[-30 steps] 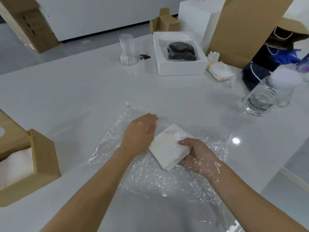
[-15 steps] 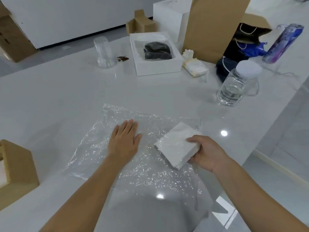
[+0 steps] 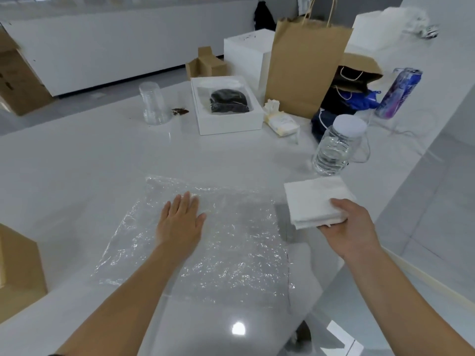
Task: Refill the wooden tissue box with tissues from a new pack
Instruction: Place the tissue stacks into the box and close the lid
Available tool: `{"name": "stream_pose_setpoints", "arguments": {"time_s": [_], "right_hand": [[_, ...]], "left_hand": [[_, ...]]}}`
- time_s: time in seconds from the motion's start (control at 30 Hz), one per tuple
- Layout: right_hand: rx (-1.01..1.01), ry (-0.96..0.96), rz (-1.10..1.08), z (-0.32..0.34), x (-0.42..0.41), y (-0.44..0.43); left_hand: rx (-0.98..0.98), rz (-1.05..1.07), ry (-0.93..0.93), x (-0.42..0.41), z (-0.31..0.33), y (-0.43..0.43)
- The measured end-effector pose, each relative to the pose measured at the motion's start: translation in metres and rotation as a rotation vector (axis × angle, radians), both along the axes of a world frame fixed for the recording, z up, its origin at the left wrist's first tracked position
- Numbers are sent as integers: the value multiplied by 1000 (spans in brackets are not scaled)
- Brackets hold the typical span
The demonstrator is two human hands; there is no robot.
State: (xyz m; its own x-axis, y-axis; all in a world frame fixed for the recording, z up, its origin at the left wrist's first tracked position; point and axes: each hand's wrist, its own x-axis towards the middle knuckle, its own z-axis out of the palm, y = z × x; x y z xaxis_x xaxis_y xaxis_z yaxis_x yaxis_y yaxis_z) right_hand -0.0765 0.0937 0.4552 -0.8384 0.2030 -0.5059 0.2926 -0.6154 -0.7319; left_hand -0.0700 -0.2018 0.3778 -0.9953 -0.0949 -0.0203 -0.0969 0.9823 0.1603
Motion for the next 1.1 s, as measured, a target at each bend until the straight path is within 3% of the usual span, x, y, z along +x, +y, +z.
{"name": "stream_pose_setpoints", "arguments": {"time_s": [0.27,0.37,0.47,0.57,0.9,1.1], "right_hand": [[-118,94,117,23,-2,-53],[-131,93,197,23,2,-85],[-142,88,306,21,8,-119],[-143,70,421,20,17,-157],[-210,58,708,16,58,-267],[-189,57,848,15,83,-315]], "left_hand": [[366,102,152,11,58,21],[715,207,148,25,74,15],[1150,337,50,39,84,2],[1442,521,-75,53,89,-20],[1765,689,23,116,91,-98],[1717,761,266,150,99,-144]]}}
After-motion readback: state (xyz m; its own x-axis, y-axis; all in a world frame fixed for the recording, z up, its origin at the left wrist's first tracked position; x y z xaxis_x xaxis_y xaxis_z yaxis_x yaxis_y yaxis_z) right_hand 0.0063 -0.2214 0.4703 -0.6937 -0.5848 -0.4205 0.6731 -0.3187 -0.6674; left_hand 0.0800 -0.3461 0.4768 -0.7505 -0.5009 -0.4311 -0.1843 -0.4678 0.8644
